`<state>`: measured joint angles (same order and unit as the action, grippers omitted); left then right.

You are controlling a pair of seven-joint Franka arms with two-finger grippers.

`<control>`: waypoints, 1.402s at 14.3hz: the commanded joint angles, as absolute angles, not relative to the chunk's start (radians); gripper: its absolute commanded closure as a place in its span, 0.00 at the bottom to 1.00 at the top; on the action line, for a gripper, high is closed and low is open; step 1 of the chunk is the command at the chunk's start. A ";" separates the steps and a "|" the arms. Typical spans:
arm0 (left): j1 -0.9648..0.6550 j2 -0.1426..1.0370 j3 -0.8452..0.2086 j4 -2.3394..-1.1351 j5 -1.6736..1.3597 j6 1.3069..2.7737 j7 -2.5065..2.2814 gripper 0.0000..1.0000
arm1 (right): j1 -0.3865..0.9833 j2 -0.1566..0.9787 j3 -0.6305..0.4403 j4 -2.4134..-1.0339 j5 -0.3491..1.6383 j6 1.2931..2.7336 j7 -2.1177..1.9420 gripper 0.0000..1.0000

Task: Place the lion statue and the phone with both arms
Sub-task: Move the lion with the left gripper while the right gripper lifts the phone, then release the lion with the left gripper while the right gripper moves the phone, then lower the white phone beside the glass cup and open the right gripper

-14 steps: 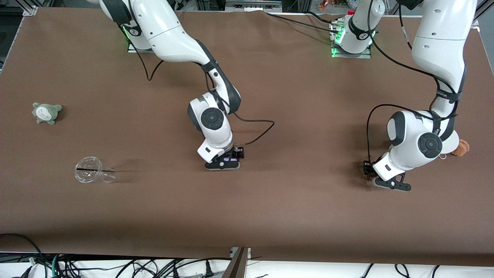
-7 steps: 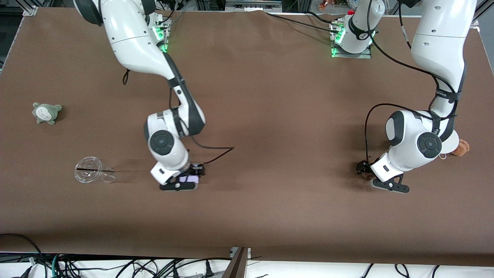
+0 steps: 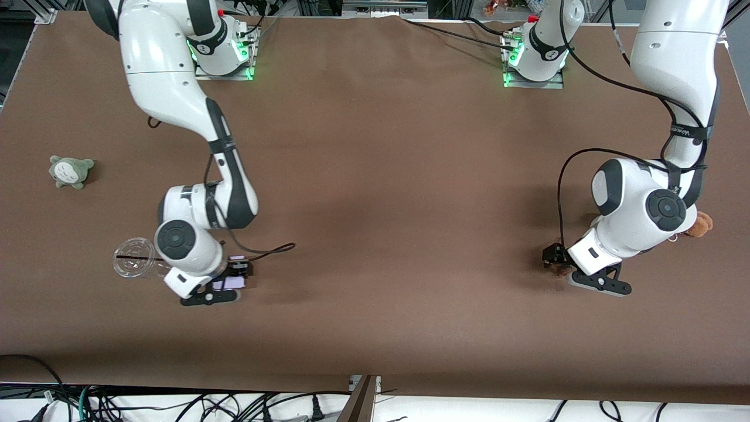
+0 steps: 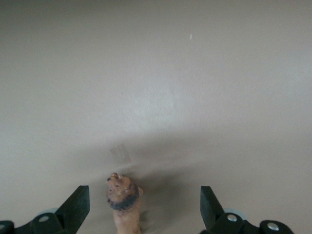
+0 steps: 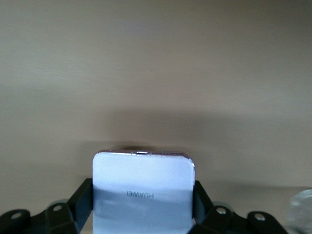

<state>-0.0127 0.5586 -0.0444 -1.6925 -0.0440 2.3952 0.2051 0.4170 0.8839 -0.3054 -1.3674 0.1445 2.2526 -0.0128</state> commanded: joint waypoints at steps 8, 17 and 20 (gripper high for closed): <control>0.080 0.191 -0.037 -1.689 -0.057 2.037 0.245 0.00 | 0.357 0.870 -0.295 -1.420 0.149 2.247 -0.150 0.76; 0.097 0.016 -0.037 -1.469 -0.043 1.566 0.250 0.00 | 0.354 0.838 -0.296 -1.379 0.141 2.247 -0.190 0.00; 0.106 0.003 -0.046 -1.496 -0.049 1.554 0.250 0.00 | 0.356 0.746 -0.295 -1.362 0.132 2.200 -0.190 0.00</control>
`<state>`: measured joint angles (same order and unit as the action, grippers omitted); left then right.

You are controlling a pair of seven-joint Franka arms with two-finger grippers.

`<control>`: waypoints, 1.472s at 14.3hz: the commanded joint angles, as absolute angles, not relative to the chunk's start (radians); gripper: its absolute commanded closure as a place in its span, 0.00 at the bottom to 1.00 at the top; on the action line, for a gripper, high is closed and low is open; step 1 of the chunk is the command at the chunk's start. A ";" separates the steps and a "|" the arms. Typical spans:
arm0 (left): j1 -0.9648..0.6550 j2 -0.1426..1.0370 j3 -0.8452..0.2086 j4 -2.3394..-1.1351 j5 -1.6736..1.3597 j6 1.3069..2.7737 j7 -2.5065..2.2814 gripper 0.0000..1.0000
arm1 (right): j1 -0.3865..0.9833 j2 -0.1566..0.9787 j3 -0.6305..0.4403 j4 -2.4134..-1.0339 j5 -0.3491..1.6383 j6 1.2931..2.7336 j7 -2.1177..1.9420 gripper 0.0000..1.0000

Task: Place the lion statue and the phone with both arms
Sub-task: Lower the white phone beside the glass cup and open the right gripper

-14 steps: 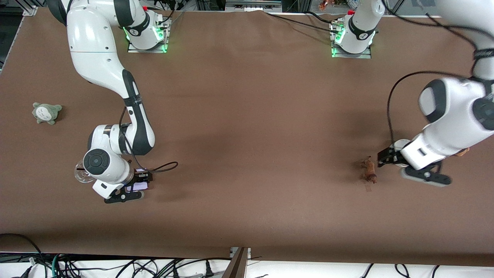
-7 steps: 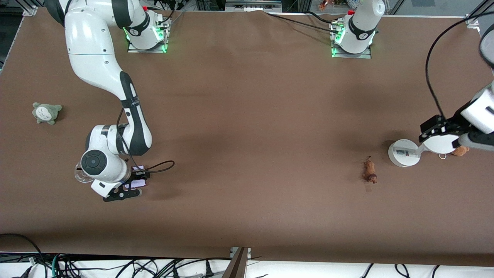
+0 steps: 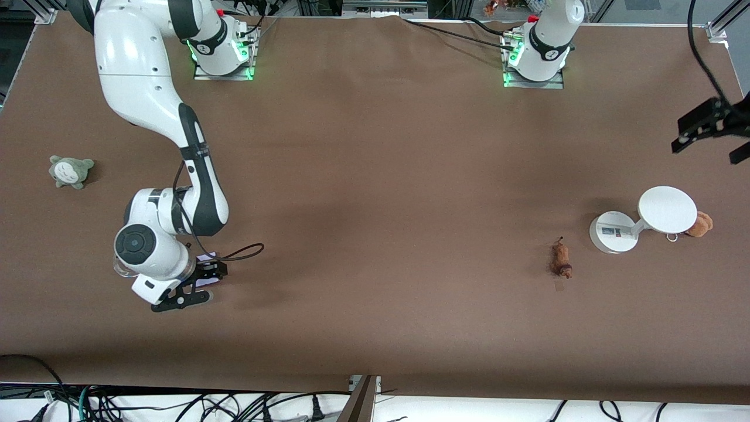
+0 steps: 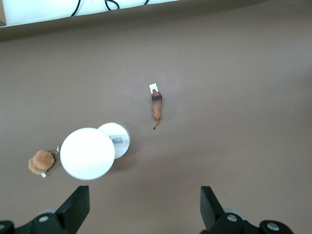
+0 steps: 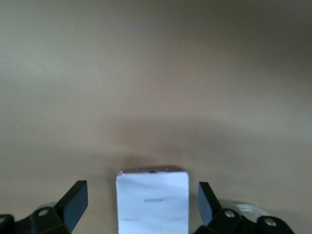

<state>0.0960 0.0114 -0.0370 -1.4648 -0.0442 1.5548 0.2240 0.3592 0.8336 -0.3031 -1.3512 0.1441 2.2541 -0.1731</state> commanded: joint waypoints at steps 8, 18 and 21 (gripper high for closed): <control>0.095 0.031 -0.049 -1.536 -0.043 1.615 0.241 0.00 | 0.350 0.448 -0.328 -1.339 0.130 1.676 -0.175 0.00; 0.097 0.044 -0.048 -1.525 -0.017 1.626 0.245 0.00 | 0.141 0.078 -0.117 -1.512 -0.048 1.536 -0.192 0.00; 0.097 0.048 -0.046 -1.523 -0.032 1.625 0.213 0.00 | 0.133 0.063 -0.118 -1.531 -0.049 1.484 -0.178 0.00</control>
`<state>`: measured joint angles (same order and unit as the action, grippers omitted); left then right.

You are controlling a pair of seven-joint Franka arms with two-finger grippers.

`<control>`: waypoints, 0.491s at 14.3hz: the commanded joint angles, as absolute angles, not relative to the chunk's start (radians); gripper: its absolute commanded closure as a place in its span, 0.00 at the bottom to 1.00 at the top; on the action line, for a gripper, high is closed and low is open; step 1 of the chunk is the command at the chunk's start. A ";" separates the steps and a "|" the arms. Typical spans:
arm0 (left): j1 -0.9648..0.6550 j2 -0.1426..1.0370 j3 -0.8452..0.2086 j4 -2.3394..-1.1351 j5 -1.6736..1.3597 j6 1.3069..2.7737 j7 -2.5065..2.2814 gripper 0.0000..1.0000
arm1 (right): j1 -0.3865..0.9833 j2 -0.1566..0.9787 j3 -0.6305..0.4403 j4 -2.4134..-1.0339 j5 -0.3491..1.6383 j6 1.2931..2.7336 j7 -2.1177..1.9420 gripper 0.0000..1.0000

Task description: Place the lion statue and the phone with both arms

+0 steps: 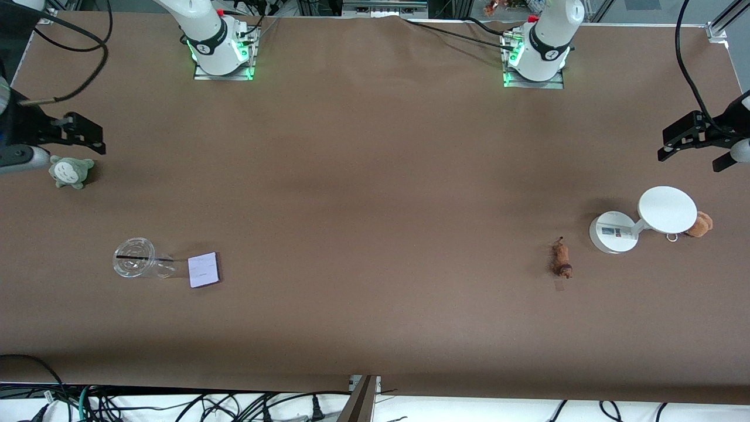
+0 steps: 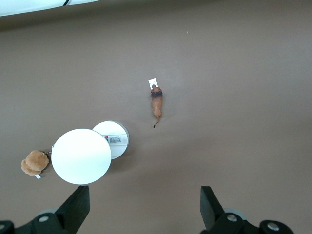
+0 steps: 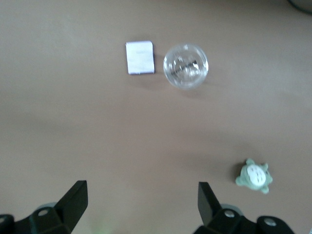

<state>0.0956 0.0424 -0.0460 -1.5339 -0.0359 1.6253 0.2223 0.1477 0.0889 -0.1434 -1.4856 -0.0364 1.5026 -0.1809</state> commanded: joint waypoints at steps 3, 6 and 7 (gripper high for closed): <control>0.092 0.048 -0.049 -1.523 -0.032 1.623 0.019 0.00 | 0.133 0.072 -0.123 -1.531 -0.049 1.482 -0.176 0.00; 0.091 0.048 -0.049 -1.523 -0.034 1.623 0.008 0.00 | 0.132 0.121 -0.123 -1.476 -0.046 1.450 -0.183 0.00; 0.089 0.048 -0.049 -1.523 -0.034 1.623 0.006 0.00 | 0.130 0.123 -0.123 -1.473 -0.045 1.445 -0.183 0.00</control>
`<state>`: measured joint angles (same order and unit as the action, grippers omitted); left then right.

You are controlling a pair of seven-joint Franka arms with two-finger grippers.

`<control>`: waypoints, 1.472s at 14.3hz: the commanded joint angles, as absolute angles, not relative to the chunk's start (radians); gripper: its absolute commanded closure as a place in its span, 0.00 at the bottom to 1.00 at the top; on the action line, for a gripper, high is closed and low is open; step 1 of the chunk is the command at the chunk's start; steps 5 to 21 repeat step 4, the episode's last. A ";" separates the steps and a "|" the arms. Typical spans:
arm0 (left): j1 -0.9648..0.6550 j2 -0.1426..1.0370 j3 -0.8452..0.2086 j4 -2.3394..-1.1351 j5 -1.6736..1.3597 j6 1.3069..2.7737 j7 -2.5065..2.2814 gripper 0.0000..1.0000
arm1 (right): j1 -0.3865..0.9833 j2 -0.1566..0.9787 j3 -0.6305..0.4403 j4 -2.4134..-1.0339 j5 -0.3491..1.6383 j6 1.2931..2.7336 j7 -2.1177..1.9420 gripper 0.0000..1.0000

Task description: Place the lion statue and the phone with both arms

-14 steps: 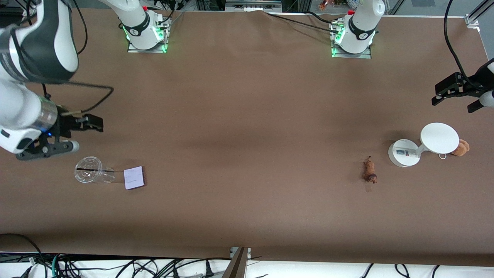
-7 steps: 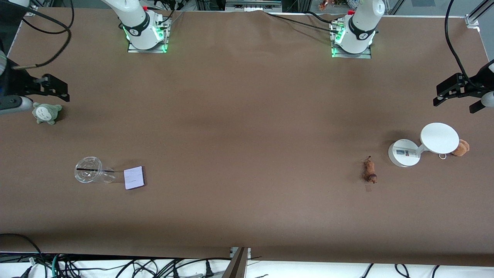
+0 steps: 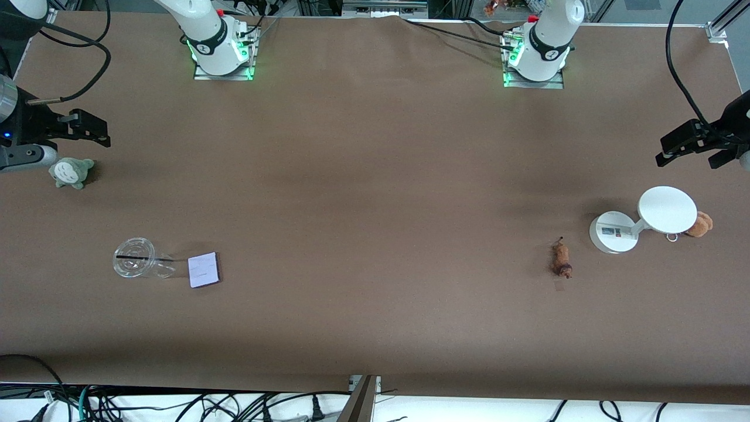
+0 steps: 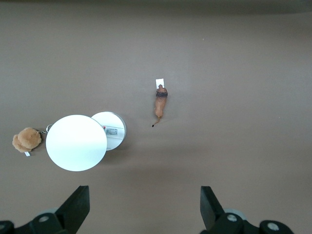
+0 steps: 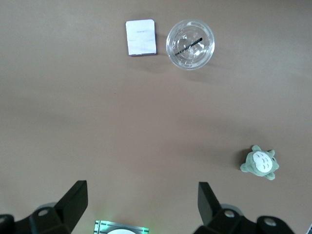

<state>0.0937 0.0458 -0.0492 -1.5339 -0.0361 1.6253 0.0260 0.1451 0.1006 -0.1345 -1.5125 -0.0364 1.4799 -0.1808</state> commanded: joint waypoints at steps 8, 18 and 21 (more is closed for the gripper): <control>0.084 0.055 -0.049 -1.523 -0.032 1.623 0.011 0.00 | 0.129 0.124 -0.123 -1.471 -0.044 1.448 -0.179 0.00; 0.084 0.055 -0.049 -1.523 -0.032 1.623 0.011 0.00 | 0.129 0.124 -0.123 -1.471 -0.044 1.448 -0.179 0.00; 0.084 0.055 -0.049 -1.523 -0.032 1.623 0.011 0.00 | 0.129 0.124 -0.123 -1.471 -0.044 1.448 -0.179 0.00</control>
